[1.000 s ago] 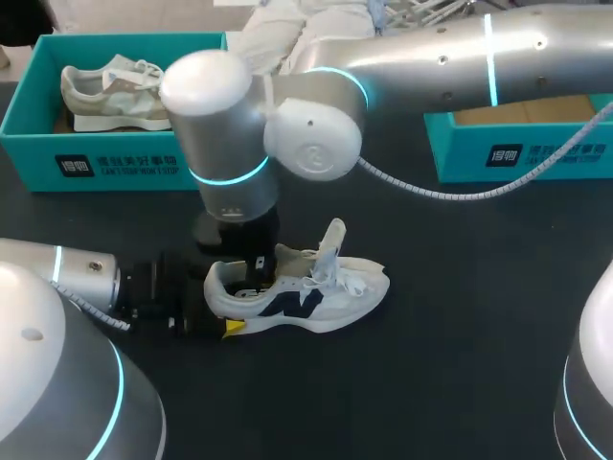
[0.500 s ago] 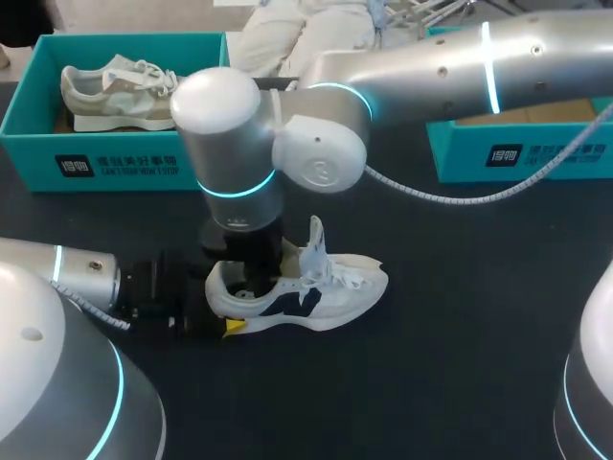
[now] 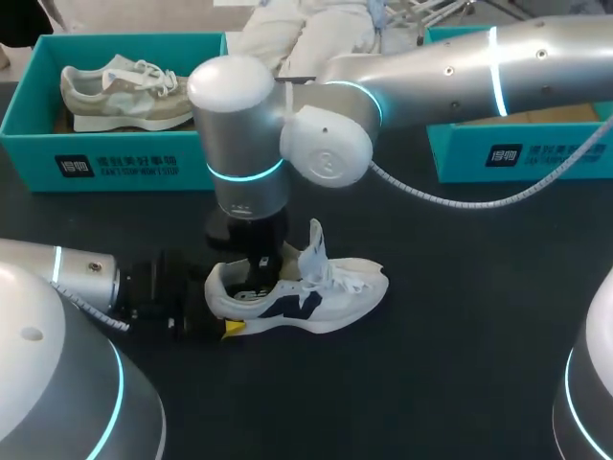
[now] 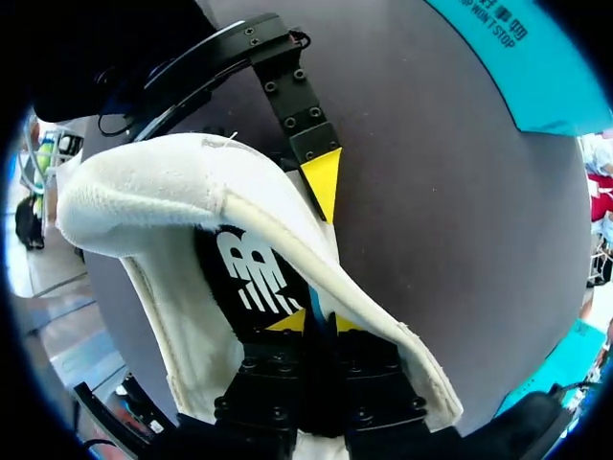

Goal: Take the shoe out of the shoebox, open the shoe tongue, remove and reinsert the insole, then place the shoe into the shoebox

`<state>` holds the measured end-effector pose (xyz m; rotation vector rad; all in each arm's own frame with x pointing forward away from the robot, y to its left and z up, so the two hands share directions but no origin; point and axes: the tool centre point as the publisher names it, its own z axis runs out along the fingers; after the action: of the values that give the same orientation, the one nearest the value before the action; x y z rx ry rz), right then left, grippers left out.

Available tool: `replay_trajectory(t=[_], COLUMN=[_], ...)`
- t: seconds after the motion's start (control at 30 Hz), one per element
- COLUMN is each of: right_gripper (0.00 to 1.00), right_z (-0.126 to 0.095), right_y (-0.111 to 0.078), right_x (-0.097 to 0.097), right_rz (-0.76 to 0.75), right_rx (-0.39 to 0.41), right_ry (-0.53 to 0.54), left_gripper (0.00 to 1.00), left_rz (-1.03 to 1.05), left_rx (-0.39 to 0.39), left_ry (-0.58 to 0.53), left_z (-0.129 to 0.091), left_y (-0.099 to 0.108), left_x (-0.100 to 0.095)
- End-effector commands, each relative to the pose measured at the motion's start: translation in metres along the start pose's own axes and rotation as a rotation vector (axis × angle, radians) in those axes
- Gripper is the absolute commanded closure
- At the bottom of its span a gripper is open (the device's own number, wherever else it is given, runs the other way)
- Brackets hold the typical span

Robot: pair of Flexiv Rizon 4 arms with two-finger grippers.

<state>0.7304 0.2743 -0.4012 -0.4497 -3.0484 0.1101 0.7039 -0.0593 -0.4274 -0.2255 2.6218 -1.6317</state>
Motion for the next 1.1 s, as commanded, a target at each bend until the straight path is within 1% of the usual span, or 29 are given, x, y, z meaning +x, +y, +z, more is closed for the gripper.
replay_trajectory(t=[0.03,0.07,0.13,0.17,0.23,0.37,0.43,0.47,0.67,0.87,1.1], right_gripper=[1.00,1.00,1.00,1.00,1.00,1.00,1.00,1.00,1.00,1.00,1.00], right_z=[0.001,-0.005,-0.019,-0.024,-0.040,-0.057,-0.062,-0.064,-0.071,-0.083,-0.095], right_y=[-0.016,-0.019,-0.024,-0.026,-0.029,-0.035,-0.037,-0.037,-0.035,-0.029,-0.030], right_x=[0.029,0.029,0.029,0.029,0.027,0.022,0.020,0.019,0.016,0.013,0.005], right_rz=[0.032,0.037,0.055,0.060,0.066,0.074,0.087,0.092,0.071,0.040,0.048], right_rx=[-0.019,-0.015,-0.035,-0.034,-0.029,-0.020,-0.015,-0.026,-0.032,-0.080,-0.074], right_ry=[-0.042,-0.055,-0.083,-0.092,-0.120,-0.145,-0.150,-0.152,-0.155,-0.165,-0.190], left_gripper=[1.00,1.00,1.00,1.00,1.00,1.00,1.00,1.00,1.00,1.00,1.00], left_rz=[-0.001,-0.001,-0.001,-0.001,-0.001,-0.001,-0.001,-0.001,-0.001,-0.001,-0.001], left_rx=[-0.002,-0.002,-0.002,-0.002,-0.002,-0.002,-0.002,-0.002,-0.002,-0.002,-0.002], left_ry=[-0.001,-0.001,-0.001,-0.001,-0.001,-0.001,-0.001,-0.001,-0.001,-0.001,-0.001], left_z=[0.006,0.006,0.006,0.006,0.006,0.006,0.006,0.006,0.006,0.006,0.006], left_y=[0.005,0.005,0.005,0.005,0.005,0.005,0.005,0.005,0.005,0.005,0.005], left_x=[-0.001,-0.001,-0.001,-0.001,-0.001,-0.001,-0.001,-0.001,-0.001,-0.001,-0.001])
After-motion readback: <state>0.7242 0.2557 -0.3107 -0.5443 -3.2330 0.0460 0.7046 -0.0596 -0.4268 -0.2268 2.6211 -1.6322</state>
